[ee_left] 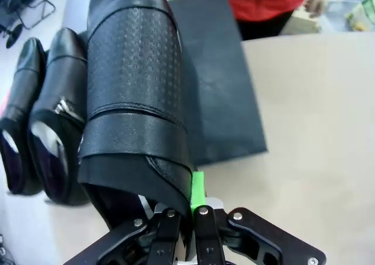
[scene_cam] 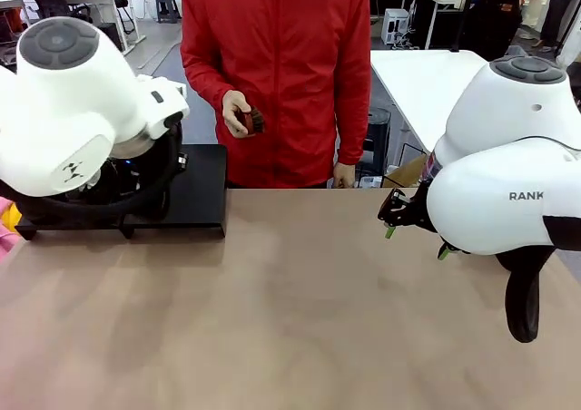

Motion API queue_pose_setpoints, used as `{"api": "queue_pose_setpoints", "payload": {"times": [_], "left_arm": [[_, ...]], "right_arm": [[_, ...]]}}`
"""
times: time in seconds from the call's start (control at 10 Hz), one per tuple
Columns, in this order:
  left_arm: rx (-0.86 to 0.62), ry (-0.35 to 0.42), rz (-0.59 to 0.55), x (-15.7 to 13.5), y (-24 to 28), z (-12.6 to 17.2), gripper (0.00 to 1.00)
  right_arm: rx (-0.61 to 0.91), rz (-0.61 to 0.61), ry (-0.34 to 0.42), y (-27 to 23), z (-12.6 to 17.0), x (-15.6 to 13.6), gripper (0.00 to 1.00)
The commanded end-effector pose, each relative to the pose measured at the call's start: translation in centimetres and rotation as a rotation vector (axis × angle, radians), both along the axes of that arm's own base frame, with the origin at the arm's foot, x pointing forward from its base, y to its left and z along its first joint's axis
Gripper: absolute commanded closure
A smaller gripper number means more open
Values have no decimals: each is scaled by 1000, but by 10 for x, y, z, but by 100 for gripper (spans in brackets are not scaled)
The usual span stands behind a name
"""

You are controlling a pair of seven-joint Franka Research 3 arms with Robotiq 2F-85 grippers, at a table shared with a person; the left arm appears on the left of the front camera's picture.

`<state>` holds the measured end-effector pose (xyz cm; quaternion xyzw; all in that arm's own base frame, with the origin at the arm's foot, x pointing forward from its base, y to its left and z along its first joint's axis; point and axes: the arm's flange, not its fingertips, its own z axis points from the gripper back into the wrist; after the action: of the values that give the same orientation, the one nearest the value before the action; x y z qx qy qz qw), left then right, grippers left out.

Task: Organize the shoes by placing them on the stand.
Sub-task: Place the Shoe from the middle of the table onto the Shoes Stand.

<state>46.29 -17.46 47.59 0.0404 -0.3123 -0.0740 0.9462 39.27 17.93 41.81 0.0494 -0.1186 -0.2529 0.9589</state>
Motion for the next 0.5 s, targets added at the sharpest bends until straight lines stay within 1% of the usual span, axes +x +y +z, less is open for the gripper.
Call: {"api": "queue_pose_setpoints", "payload": {"times": [0.0,0.2,0.4], "left_arm": [[32,-42,18,26,-5,-4,100],[38,-60,27,39,5,-12,100],[64,-38,34,49,11,-23,100]], "right_arm": [[17,20,-4,-1,2,2,0],[17,20,-4,-1,2,2,0],[17,20,-4,-1,2,2,0]]}}
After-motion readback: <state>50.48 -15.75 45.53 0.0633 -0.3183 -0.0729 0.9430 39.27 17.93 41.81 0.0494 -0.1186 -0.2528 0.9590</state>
